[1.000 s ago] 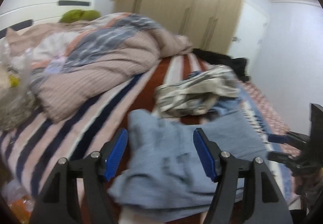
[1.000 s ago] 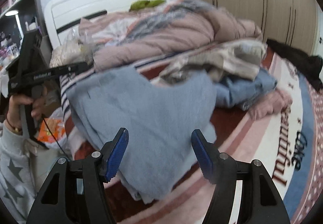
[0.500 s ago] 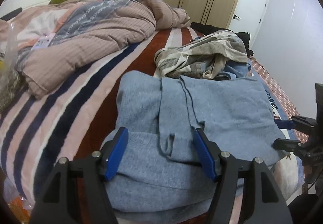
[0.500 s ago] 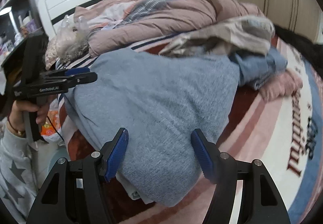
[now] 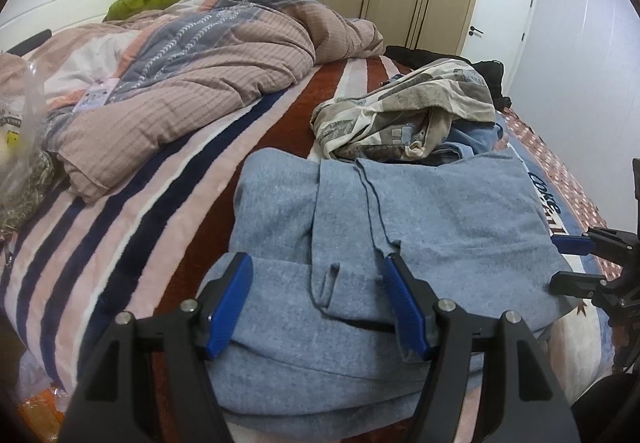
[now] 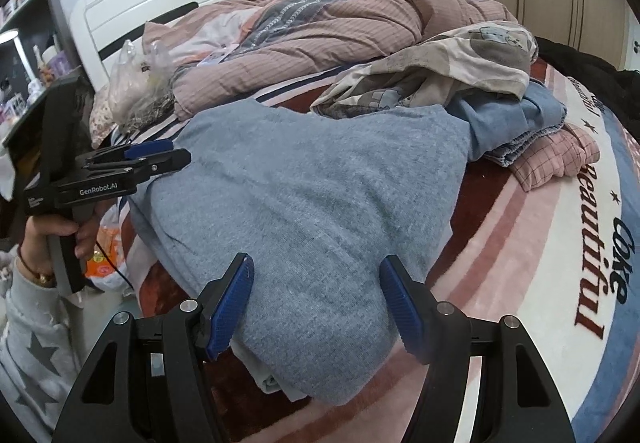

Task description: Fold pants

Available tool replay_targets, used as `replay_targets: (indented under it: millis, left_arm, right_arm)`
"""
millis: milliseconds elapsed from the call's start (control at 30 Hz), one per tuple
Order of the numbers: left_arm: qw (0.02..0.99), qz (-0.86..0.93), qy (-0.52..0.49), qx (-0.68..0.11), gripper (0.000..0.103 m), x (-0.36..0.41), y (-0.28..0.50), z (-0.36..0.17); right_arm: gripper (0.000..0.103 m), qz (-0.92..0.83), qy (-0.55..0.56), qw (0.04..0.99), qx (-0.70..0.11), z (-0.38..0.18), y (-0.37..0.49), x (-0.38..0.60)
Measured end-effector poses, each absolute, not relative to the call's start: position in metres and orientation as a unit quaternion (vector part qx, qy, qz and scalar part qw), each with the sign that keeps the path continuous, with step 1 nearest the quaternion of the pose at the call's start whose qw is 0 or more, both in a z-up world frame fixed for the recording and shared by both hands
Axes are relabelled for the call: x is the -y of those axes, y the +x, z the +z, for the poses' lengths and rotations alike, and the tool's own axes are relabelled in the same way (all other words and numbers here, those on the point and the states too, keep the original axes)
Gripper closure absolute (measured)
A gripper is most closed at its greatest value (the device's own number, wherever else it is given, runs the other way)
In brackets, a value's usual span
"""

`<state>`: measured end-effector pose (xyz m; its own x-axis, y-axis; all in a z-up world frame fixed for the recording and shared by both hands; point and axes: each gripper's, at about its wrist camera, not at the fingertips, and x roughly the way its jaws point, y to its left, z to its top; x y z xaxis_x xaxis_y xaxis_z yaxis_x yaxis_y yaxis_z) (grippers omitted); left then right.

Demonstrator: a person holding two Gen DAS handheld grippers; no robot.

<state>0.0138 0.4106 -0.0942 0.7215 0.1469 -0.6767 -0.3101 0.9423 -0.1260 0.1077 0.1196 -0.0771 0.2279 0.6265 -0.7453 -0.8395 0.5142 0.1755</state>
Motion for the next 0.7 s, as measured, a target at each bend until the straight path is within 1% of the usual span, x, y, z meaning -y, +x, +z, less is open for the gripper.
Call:
replay_targets:
  millis: [33, 100, 267, 367, 400, 467, 567, 633, 700]
  left_arm:
    - [0.921, 0.125, -0.114, -0.352, 0.039, -0.409, 0.013, -0.093]
    - [0.922, 0.121, -0.117, -0.349, 0.036, -0.406, 0.011, -0.089]
    - [0.928, 0.116, -0.113, -0.336, 0.035, -0.387, 0.007, -0.075]
    - [0.934, 0.113, -0.107, -0.321, 0.03, -0.369, 0.003, -0.061]
    - [0.937, 0.112, -0.104, -0.315, 0.029, -0.363, 0.001, -0.056]
    - [0.943, 0.109, -0.093, -0.3, 0.027, -0.343, -0.003, -0.042]
    - [0.953, 0.105, -0.075, -0.273, 0.025, -0.311, -0.011, -0.019]
    - [0.96, 0.104, -0.066, -0.252, 0.021, -0.291, -0.017, -0.005]
    - [0.967, 0.103, -0.058, -0.227, 0.015, -0.268, -0.026, 0.007]
  right_arm:
    - [0.041, 0.474, -0.132, 0.773, -0.401, -0.076, 0.108, -0.118]
    - [0.041, 0.473, -0.129, 0.774, -0.401, -0.073, 0.107, -0.113]
    - [0.04, 0.466, -0.111, 0.783, -0.397, -0.063, 0.107, -0.092]
    - [0.04, 0.458, -0.102, 0.796, -0.383, -0.052, 0.102, -0.072]
    - [0.038, 0.455, -0.1, 0.801, -0.376, -0.048, 0.1, -0.065]
    - [0.031, 0.448, -0.094, 0.815, -0.356, -0.038, 0.093, -0.047]
    - [0.03, 0.435, -0.092, 0.839, -0.315, -0.019, 0.077, -0.015]
    - [0.026, 0.424, -0.094, 0.854, -0.287, -0.008, 0.066, 0.004]
    - [0.02, 0.41, -0.091, 0.871, -0.254, 0.003, 0.05, 0.03]
